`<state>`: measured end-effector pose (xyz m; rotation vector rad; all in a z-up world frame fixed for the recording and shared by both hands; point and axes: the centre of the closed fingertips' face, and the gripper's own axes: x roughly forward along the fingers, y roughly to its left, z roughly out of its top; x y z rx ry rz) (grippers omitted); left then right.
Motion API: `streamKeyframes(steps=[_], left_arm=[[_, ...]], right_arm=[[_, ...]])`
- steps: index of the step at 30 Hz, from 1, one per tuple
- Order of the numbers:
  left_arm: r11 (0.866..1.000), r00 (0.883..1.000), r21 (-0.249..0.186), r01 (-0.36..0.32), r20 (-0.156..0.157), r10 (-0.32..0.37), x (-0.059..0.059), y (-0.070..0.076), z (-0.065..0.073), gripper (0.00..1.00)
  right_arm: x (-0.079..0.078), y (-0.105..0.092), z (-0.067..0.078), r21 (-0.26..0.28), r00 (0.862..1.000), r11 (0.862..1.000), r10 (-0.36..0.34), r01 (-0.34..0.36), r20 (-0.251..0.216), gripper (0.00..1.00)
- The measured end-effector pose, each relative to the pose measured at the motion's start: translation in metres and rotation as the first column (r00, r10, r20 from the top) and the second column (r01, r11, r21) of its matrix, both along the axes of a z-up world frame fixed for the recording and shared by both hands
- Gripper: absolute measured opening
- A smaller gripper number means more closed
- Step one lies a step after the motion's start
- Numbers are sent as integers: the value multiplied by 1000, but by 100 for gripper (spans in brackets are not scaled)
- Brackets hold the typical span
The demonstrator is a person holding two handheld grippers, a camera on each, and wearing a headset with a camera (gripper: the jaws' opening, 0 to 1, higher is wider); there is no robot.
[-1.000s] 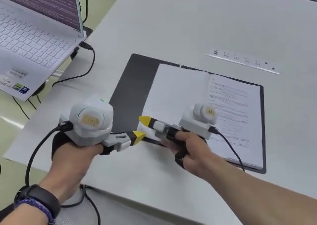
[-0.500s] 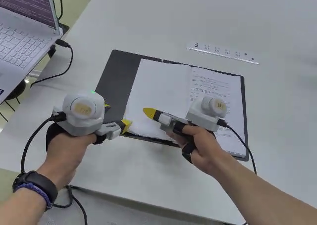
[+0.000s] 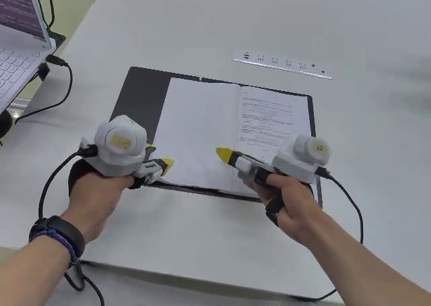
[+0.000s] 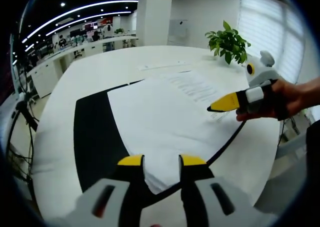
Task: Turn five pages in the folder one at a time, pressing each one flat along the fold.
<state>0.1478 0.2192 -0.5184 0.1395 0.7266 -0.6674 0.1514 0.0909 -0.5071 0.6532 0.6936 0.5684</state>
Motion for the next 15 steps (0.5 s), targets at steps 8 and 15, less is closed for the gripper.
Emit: streamKeyframes(steps=[8, 15], left_arm=[[998, 998, 46, 43, -50, -41, -4, 1, -24, 17], [987, 996, 146, 64, -69, -54, -10, 9, -41, 5]], right_arm=[[4, -30, -4, -6, 997, 997, -73, 73, 4, 15], [11, -38, -8, -9, 995, 995, -97, 96, -1, 11]])
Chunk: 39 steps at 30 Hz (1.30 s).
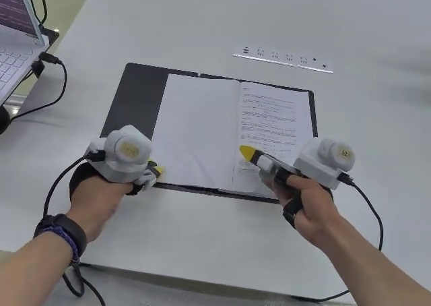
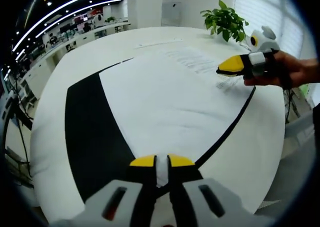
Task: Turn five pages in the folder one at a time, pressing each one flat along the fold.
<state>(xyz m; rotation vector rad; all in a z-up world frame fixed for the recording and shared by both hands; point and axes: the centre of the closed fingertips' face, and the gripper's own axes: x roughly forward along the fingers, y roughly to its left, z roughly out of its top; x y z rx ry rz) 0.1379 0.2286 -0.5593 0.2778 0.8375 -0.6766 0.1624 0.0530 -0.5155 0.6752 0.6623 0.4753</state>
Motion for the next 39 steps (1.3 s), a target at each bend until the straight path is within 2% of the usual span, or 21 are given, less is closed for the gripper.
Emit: streamKeyframes(steps=[4, 8, 11, 19, 26, 31, 36, 37, 39], left_arm=[[1000, 1000, 30, -8, 23, 7, 3, 1, 0, 0], [999, 999, 27, -27, 30, 26, 0, 1, 3, 0], [999, 999, 54, 9, 43, -11, -2, -1, 5, 0], [1000, 999, 26, -11, 45, 10, -1, 2, 5, 0], [999, 999, 44, -18, 38, 17, 1, 3, 4, 0], [999, 999, 49, -22, 29, 21, 1, 2, 5, 0], [999, 999, 46, -20, 32, 19, 1, 3, 4, 0], [999, 999, 43, -21, 32, 20, 1, 3, 4, 0], [999, 999, 40, -25, 30, 24, 2, 2, 3, 0]], right_arm=[[5, 5, -1, -4, 1000, 1000, 22, -22, 5, 10], [13, 8, -2, 0, 1000, 1000, 29, -29, 2, 9], [19, 11, -2, 0, 999, 999, 36, -36, 4, 8], [44, 10, -9, 5, 1000, 1000, 20, -20, 8, 4], [64, 13, -16, 40, 1000, 999, -6, 6, 6, 0], [66, 20, -15, 38, 1000, 999, -11, 11, 10, 0], [70, 22, -16, 49, 999, 998, -45, 45, 0, 0], [72, 23, -14, 69, 998, 996, -57, 57, -2, 0], [75, 22, -14, 75, 997, 995, -73, 73, -3, 0]])
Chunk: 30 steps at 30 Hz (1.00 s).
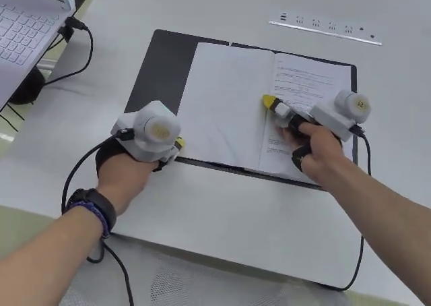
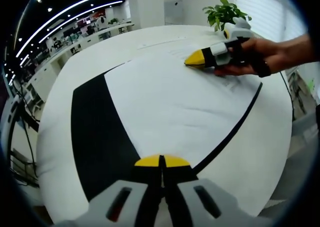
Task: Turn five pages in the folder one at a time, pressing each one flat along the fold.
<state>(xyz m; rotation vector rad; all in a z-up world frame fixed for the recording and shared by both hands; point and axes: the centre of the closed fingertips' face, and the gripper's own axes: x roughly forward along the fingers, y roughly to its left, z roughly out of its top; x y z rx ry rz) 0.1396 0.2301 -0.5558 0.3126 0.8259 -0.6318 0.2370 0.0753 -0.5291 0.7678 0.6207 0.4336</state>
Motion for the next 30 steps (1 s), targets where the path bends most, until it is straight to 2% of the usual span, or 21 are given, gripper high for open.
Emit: streamKeyframes(steps=[6, 11, 14, 19, 30], left_arm=[[1000, 999, 7, -17, -30, 17, 0, 0, 1, 0], [1000, 1000, 1, -26, -18, 26, 0, 0, 1, 0], [1000, 999, -3, -30, -18, 30, 1, 1, 1, 0], [1000, 1000, 9, -25, -14, 25, 0, 0, 1, 0], [999, 999, -3, -44, -17, 44, 3, 3, -3, 0]], right_arm=[[14, -1, 2, 44, 999, 998, -52, 52, 4, 0], [21, -1, 6, 70, 997, 994, -82, 81, 6, 0], [31, -5, 0, 79, 996, 993, -93, 92, 6, 0], [36, -4, 2, 86, 994, 991, -106, 105, 9, 0], [49, -6, 7, 119, 987, 980, -162, 162, -4, 0]])
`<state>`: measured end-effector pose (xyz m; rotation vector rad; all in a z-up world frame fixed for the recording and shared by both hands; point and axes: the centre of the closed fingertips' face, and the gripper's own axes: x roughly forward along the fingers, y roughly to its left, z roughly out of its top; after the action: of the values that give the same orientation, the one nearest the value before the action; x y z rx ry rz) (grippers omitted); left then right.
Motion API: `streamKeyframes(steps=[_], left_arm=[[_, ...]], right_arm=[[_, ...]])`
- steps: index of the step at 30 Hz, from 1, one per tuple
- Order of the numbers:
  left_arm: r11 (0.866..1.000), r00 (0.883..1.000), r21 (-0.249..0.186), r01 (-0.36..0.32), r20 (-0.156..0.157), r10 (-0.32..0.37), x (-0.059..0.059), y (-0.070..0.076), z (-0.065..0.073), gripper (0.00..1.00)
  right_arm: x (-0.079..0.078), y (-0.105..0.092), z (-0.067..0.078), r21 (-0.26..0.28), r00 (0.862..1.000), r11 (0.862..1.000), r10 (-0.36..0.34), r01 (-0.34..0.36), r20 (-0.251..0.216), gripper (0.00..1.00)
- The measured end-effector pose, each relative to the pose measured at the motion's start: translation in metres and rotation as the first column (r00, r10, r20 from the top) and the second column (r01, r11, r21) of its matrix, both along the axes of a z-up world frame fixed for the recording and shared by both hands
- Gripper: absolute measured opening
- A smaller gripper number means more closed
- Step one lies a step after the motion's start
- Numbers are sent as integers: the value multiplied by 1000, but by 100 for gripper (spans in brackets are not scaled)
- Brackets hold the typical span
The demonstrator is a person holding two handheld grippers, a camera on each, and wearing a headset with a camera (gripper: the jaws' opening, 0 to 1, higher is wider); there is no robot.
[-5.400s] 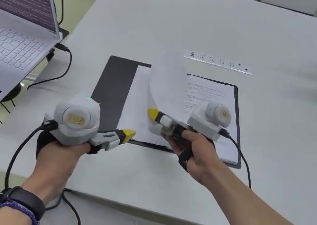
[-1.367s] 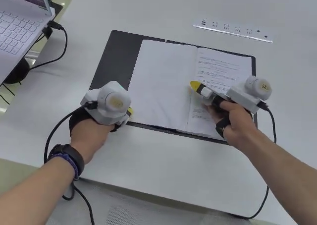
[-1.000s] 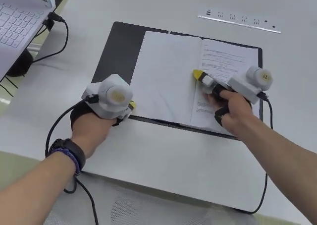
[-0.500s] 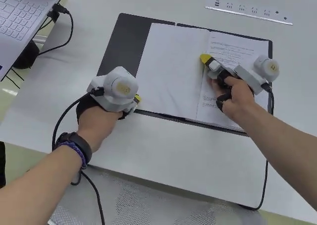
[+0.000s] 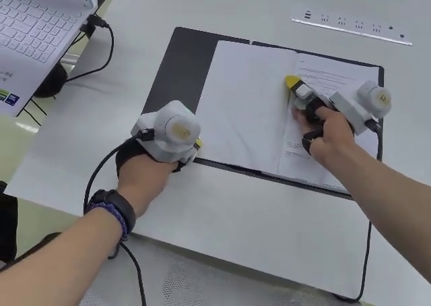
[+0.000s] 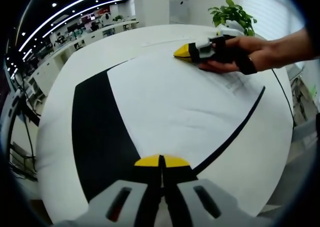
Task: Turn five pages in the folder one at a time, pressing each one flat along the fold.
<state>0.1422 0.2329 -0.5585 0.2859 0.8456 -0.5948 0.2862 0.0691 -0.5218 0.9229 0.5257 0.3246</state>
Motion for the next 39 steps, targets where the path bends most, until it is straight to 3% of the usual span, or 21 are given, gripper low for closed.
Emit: streamKeyframes(steps=[23, 33, 39], left_arm=[[1000, 1000, -8, -21, 3, 21, 1, 0, -2, 0], [1000, 1000, -8, -23, 3, 23, 0, 0, -2, 0], [999, 999, -18, -32, 10, 32, 0, 0, -2, 0]], right_arm=[[40, -8, -5, 4, 998, 998, -56, 56, -14, 0], [74, -23, -24, 45, 993, 992, -121, 122, -10, 0], [76, -24, -28, 61, 991, 990, -128, 130, -25, 0]])
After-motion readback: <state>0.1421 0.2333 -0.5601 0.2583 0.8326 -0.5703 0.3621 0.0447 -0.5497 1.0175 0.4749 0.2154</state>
